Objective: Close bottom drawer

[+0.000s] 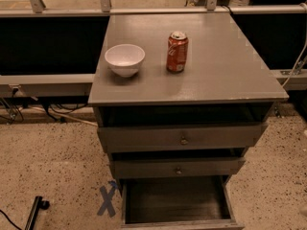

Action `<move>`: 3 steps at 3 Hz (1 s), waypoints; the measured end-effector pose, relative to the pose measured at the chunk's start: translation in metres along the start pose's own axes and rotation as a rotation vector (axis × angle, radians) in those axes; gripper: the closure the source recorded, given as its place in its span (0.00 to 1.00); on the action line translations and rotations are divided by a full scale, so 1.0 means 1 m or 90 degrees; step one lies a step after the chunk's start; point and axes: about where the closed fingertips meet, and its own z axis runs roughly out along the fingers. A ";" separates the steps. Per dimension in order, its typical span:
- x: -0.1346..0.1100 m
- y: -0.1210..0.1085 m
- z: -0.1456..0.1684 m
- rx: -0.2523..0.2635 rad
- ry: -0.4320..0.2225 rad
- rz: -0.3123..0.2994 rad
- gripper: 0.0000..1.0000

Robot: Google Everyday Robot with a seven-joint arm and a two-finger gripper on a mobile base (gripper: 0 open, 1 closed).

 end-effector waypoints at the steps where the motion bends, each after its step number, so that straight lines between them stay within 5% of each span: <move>1: -0.010 0.010 -0.008 -0.012 0.014 -0.043 0.00; 2: -0.008 0.030 0.044 -0.042 -0.055 -0.067 0.00; 3: 0.004 0.056 0.138 -0.073 -0.138 -0.098 0.00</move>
Offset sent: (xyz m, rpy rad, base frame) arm 0.0238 0.1269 -0.1243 0.2278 -0.2082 0.3379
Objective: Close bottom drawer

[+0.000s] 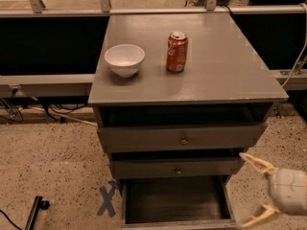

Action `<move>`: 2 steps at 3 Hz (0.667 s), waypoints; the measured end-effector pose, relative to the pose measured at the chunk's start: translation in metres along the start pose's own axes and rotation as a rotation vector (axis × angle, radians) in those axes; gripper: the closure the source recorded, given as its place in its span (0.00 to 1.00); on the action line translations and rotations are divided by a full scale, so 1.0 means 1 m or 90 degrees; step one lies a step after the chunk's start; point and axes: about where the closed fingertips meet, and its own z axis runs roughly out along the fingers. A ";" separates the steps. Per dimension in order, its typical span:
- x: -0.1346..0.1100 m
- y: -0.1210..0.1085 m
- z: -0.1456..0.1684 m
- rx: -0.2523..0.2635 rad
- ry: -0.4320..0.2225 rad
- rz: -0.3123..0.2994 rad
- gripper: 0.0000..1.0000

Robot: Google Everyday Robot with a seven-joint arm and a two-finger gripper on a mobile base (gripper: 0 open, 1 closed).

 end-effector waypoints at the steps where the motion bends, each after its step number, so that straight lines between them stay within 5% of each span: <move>1: 0.028 0.022 0.078 -0.047 -0.047 -0.021 0.00; 2: 0.030 0.023 0.080 -0.049 -0.050 -0.017 0.00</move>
Offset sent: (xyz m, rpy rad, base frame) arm 0.0058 0.0386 -0.0631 0.0484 0.0023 0.0849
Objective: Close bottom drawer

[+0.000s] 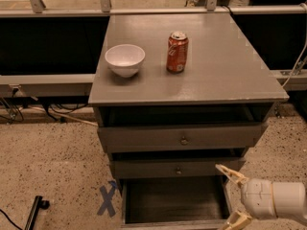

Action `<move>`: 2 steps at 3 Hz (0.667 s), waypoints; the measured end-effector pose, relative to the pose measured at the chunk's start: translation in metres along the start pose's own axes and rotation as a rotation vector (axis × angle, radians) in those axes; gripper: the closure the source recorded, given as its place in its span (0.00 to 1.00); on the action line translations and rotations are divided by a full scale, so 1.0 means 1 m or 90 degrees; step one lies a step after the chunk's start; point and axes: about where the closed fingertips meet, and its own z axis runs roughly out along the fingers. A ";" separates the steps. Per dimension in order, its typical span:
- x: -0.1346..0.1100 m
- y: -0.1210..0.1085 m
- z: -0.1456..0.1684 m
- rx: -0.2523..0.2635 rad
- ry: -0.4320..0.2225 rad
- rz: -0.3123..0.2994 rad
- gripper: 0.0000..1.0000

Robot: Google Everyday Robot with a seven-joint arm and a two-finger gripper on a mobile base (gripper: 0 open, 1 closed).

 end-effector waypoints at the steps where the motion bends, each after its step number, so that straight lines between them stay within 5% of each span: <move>1: 0.015 -0.007 0.001 0.012 0.021 0.011 0.00; 2: 0.082 -0.022 -0.011 0.046 0.059 0.009 0.00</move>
Offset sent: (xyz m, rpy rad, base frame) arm 0.0380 -0.1483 -0.1510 -0.1205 -0.0144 -0.1676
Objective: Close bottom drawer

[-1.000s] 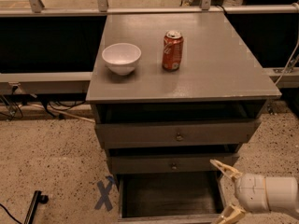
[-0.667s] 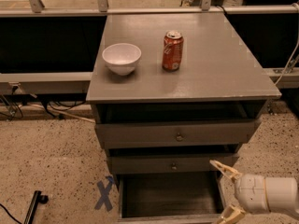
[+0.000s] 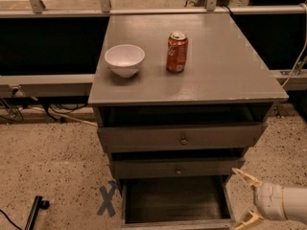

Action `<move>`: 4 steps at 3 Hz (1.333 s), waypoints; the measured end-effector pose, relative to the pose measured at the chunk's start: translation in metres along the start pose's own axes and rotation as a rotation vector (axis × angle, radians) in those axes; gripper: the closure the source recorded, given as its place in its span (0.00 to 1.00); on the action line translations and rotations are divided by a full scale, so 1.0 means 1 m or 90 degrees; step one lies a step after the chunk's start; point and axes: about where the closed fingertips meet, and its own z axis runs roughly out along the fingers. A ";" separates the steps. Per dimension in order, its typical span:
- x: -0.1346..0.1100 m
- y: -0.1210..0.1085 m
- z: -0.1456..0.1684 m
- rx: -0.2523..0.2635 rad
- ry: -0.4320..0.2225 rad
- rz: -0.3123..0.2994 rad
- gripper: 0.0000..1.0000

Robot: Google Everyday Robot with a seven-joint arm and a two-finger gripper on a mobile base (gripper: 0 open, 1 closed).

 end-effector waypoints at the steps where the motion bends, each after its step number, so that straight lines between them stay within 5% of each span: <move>1: 0.085 -0.002 0.004 -0.001 0.007 0.006 0.00; 2: 0.157 0.010 0.025 -0.038 -0.018 0.022 0.00; 4: 0.169 0.016 0.056 -0.040 -0.026 0.035 0.00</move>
Offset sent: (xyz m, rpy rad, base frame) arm -0.0105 -0.1220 -0.1997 0.0638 0.1001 0.0757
